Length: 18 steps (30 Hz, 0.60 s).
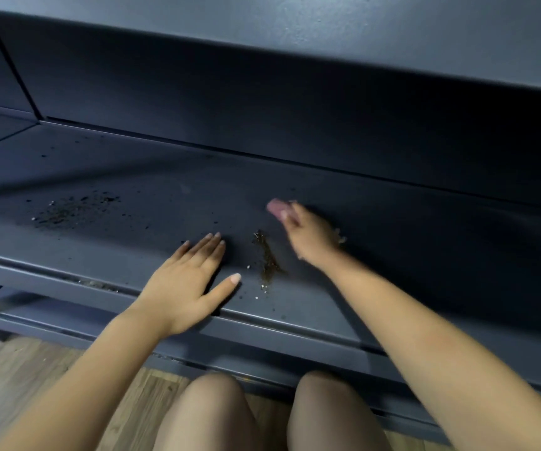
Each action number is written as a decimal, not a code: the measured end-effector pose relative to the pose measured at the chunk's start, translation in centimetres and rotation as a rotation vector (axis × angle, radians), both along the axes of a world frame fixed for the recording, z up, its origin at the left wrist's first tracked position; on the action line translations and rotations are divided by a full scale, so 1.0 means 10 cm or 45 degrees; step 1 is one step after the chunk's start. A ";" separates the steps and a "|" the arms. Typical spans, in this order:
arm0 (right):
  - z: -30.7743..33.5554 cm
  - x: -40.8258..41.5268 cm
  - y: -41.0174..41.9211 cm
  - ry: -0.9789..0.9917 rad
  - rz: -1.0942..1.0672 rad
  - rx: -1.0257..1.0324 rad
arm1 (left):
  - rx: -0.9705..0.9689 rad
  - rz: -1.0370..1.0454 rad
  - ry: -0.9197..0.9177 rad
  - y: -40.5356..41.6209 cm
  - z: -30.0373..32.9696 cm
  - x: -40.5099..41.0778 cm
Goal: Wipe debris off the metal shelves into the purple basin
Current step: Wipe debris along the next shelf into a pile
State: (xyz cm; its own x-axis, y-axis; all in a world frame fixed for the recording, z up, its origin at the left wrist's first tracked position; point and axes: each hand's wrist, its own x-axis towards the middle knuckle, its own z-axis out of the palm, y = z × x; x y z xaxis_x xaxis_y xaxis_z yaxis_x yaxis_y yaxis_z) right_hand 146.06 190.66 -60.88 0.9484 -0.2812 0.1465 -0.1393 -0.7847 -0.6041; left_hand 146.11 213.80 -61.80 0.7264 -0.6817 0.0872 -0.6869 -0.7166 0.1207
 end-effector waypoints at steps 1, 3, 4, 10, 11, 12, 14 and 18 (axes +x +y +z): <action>0.01 -0.02 -0.20 -0.033 -0.080 -0.028 | -0.001 0.027 -0.001 0.04 0.01 0.05; 0.02 -0.07 -0.65 -0.006 -0.323 -0.086 | 0.000 0.062 -0.010 0.09 0.01 0.12; 0.03 -0.11 -0.85 0.051 -0.438 -0.106 | 0.010 0.068 -0.014 0.09 0.01 0.14; 0.12 0.09 -0.88 0.228 -0.365 -0.225 | 0.015 0.073 -0.025 0.05 -0.02 0.16; 0.13 0.17 -0.76 0.214 -0.278 -0.273 | 0.013 0.075 -0.027 0.05 -0.02 0.16; 0.11 0.25 -0.61 0.195 -0.186 -0.321 | 0.012 0.080 -0.026 0.06 -0.02 0.17; 0.06 0.35 -0.31 0.134 0.014 -0.372 | 0.021 0.083 -0.022 0.05 -0.03 0.18; 0.03 0.33 0.21 0.059 0.352 -0.401 | 0.036 0.077 -0.024 0.06 -0.03 0.18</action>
State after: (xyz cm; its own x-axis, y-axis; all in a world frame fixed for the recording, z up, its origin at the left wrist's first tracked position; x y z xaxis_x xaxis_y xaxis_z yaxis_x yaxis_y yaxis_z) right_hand 149.35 192.71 -60.60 0.9895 0.0364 0.1400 0.0809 -0.9415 -0.3270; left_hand 147.90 214.42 -62.11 0.7647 -0.6390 0.0829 -0.6444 -0.7597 0.0874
